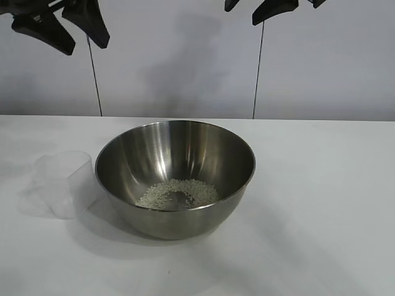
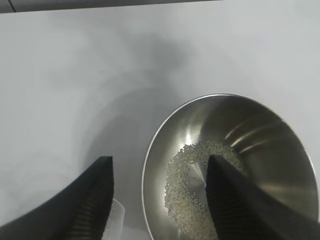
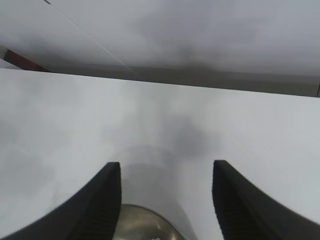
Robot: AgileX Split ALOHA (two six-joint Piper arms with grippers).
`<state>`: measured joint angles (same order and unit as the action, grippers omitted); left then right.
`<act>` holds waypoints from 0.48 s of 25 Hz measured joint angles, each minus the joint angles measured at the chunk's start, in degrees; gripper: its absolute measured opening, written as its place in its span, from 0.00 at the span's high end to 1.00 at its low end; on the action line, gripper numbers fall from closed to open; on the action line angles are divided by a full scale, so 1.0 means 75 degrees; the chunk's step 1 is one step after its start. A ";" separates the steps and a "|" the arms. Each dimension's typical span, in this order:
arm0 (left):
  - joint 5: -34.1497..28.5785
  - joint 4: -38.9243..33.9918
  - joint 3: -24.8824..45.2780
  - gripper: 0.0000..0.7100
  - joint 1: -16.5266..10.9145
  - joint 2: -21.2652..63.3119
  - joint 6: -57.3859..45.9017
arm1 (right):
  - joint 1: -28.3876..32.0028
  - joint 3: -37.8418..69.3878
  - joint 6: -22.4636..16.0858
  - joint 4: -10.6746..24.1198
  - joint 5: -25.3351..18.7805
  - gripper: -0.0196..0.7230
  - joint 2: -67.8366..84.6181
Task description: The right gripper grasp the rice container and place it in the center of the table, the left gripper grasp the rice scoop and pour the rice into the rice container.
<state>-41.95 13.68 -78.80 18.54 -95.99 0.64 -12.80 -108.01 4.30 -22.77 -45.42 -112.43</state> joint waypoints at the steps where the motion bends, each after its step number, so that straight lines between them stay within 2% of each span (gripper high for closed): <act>1: -0.0033 0.0000 0.0000 0.43 -0.0014 -0.0044 -0.0043 | 0.0000 0.0000 0.0000 0.0000 0.0000 0.46 0.0000; 7: -0.0098 0.0000 0.0000 0.43 -0.0028 -0.0080 -0.0378 | 0.0000 0.0000 0.0000 -0.0041 -0.0070 0.46 0.0000; 10: -0.0237 0.0000 0.0000 0.41 -0.0028 -0.0108 -0.0557 | 0.0000 0.0000 0.0000 -0.0063 -0.0886 0.46 0.0000; 12: -0.0271 0.0000 0.0000 0.36 -0.0028 -0.0145 -0.0602 | 0.0000 0.0000 0.0000 -0.0063 -0.1543 0.46 0.0000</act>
<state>-43.99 13.68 -78.80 18.33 -97.08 -3.87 -12.80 -108.01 4.30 -23.24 -56.99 -112.43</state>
